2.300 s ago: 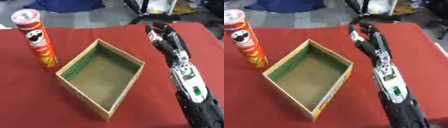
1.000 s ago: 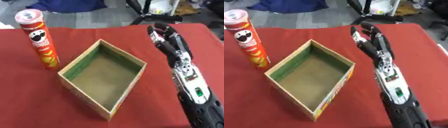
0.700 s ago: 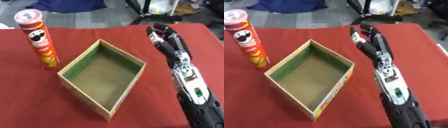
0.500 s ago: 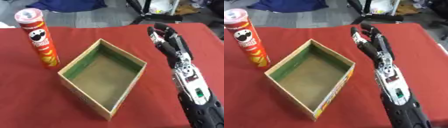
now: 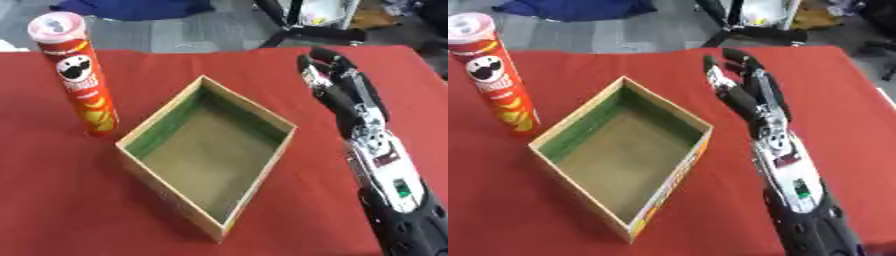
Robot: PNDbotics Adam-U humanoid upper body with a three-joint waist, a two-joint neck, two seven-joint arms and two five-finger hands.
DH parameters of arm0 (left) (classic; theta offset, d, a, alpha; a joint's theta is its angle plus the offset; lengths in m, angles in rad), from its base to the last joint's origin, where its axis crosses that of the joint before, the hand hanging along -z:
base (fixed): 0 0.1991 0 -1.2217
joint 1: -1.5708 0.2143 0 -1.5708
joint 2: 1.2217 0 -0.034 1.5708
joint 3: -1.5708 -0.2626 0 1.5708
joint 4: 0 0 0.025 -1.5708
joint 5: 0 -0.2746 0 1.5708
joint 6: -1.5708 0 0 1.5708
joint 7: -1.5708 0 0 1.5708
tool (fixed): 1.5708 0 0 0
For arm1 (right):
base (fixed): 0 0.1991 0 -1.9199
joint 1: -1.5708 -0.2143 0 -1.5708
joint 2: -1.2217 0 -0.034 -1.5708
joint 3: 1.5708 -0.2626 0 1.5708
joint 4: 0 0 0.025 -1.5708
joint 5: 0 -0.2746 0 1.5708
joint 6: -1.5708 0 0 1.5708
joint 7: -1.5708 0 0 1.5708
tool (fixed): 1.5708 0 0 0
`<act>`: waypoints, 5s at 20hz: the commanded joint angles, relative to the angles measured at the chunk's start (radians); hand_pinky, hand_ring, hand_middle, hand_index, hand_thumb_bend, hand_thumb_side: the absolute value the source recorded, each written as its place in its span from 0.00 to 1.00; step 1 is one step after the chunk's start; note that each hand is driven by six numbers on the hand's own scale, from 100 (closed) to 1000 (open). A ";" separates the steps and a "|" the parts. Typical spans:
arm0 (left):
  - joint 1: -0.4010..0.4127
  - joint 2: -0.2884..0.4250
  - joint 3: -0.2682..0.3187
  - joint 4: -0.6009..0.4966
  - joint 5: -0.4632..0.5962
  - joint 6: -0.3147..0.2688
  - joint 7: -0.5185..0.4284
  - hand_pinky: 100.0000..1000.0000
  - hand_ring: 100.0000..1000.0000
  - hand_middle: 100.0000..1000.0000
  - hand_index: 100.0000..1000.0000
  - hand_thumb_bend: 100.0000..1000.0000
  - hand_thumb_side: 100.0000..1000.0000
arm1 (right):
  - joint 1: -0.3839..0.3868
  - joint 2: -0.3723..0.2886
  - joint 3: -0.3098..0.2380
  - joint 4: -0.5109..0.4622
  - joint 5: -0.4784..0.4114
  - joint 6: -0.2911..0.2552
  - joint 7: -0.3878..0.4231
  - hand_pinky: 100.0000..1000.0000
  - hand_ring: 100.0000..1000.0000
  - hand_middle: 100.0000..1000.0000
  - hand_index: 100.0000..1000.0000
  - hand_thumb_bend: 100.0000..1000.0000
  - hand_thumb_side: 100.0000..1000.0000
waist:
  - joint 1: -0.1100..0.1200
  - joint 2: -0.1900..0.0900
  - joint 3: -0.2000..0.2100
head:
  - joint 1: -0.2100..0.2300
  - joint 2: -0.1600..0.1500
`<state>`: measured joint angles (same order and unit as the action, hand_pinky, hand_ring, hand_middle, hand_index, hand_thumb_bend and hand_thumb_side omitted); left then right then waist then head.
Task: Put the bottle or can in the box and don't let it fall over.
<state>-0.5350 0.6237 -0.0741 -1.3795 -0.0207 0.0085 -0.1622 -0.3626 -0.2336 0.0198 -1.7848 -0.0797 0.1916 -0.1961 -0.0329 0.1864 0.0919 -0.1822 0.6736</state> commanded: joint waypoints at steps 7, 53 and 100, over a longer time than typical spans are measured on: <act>-0.104 0.007 -0.011 0.070 -0.016 -0.006 -0.033 0.89 0.96 0.89 0.91 0.33 0.64 | -0.025 -0.008 0.003 -0.014 -0.004 0.001 0.005 0.78 0.92 0.84 0.81 0.22 0.35 | -0.005 -0.004 -0.007 | 0.006 -0.037; -0.305 -0.042 -0.047 0.276 -0.144 -0.083 -0.148 0.93 1.00 0.94 0.96 0.51 0.65 | -0.061 0.003 0.025 -0.021 -0.013 0.011 0.023 0.78 0.91 0.84 0.81 0.19 0.36 | -0.024 0.043 -0.023 | 0.044 -0.086; -0.333 -0.037 -0.052 0.238 -0.130 -0.100 -0.274 0.98 1.00 0.98 0.98 0.51 0.71 | -0.053 0.017 0.023 -0.010 -0.020 0.020 0.026 0.79 0.91 0.84 0.80 0.16 0.38 | -0.022 0.049 -0.026 | 0.025 -0.085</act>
<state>-0.8534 0.5547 -0.1280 -1.1174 -0.1621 -0.0909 -0.4272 -0.4075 -0.2126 0.0497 -1.7851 -0.0928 0.2118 -0.1681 -0.0625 0.2617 0.0645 -0.1525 0.5887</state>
